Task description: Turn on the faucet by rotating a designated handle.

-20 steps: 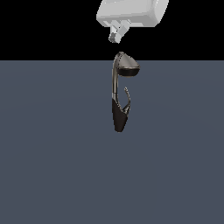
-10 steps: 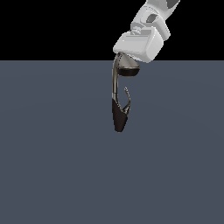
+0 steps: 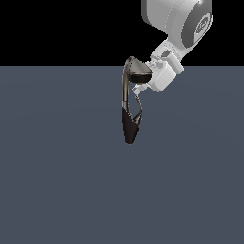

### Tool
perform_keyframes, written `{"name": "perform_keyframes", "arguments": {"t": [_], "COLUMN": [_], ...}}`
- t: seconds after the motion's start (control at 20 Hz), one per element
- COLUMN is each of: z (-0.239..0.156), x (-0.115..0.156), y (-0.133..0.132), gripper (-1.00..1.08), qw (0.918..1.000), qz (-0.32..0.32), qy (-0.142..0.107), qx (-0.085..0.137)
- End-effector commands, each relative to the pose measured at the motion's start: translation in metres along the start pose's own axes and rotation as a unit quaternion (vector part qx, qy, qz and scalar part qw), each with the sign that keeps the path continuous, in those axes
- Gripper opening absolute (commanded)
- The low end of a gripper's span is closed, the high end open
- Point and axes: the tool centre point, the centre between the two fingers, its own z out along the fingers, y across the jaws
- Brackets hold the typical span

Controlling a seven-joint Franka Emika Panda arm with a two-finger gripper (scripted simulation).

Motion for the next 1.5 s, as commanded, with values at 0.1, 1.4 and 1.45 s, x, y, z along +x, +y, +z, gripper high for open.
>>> {"name": "perform_keyframes", "arguments": {"t": [0.1,1.4,1.45], "z": [0.009,0.015,0.015], "x": [0.017,0.005,0.004], "y": [-0.005,0.036,0.039], "gripper": [-1.00,-1.00,-1.00], "qw": [0.9994,0.9987,0.9987], "qz": [0.029,0.042,0.042], "qy": [-0.015,-0.022,-0.022], "qx": [0.013,0.018,0.018]}}
